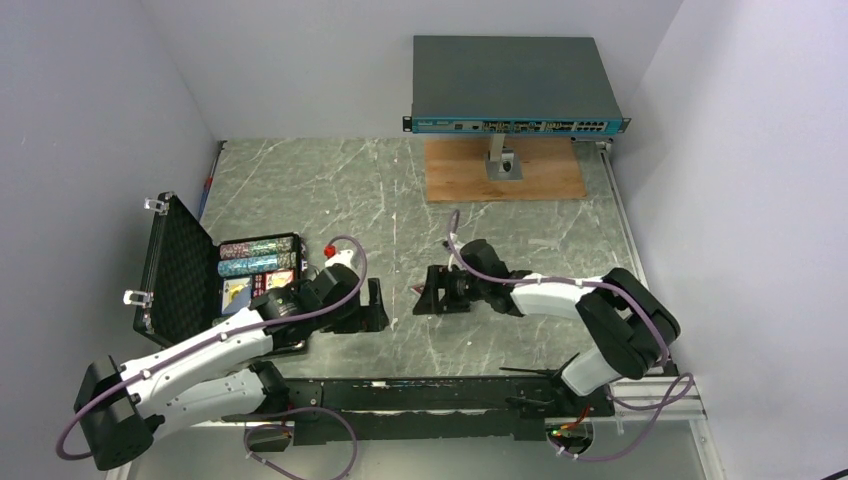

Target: Pack up texas hold em set

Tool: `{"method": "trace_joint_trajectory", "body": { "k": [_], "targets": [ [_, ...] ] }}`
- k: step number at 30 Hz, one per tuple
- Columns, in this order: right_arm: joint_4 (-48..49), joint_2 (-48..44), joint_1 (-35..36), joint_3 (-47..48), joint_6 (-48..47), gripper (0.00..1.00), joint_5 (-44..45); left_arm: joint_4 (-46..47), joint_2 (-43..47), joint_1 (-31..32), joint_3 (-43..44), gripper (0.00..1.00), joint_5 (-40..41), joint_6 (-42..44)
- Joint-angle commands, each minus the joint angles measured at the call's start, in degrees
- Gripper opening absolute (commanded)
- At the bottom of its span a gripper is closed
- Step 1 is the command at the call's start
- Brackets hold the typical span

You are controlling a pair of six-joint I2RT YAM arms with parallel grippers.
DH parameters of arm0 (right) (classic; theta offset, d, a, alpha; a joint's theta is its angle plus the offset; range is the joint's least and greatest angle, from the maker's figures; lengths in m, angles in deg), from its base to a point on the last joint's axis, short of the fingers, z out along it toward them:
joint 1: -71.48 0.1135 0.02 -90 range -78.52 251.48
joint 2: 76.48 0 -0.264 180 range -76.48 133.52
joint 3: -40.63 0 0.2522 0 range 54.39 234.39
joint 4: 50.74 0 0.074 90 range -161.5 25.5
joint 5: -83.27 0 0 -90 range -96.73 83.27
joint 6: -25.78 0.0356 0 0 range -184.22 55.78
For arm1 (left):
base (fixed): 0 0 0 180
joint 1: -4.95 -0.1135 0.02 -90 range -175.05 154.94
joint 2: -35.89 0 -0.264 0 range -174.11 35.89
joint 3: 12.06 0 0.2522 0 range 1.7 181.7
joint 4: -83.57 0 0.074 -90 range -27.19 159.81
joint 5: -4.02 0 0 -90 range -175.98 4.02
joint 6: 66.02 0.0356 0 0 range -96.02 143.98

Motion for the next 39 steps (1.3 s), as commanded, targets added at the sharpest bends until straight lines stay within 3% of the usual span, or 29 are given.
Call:
{"method": "trace_joint_trajectory", "body": {
  "k": [1,8,12,16,21,27,39],
  "targets": [
    [4.7,-0.6,2.3,1.7,-0.5,0.74,-4.4,-2.5,2.4,0.3,1.8,1.0,6.9,-3.0],
    [-11.5,-14.4,0.4,-1.0,-5.8,0.74,17.9,1.6,-3.0,0.2,4.2,0.99,6.4,-0.1],
    [-17.2,-26.4,-1.1,-4.1,-6.1,0.74,27.3,1.2,-13.7,0.2,11.0,0.99,5.8,-0.2],
    [-21.4,-36.6,-2.0,-6.2,-5.5,0.75,33.3,-5.3,-27.1,0.3,22.4,0.99,7.1,-6.9],
    [-23.9,-44.4,-2.8,-7.4,-5.4,0.75,36.6,-12.7,-42.1,0.3,36.1,0.99,7.1,-16.2],
    [-24.9,-45.9,-3.1,-7.8,-6.1,0.75,37.2,-24.1,-57.7,0.4,54.4,0.99,2.8,-24.3],
    [-24.1,-48.9,-3.6,-9.0,-6.9,0.75,36.0,-21.0,-61.4,-0.5,51.9,0.99,1.0,-36.7]
  ]
}}
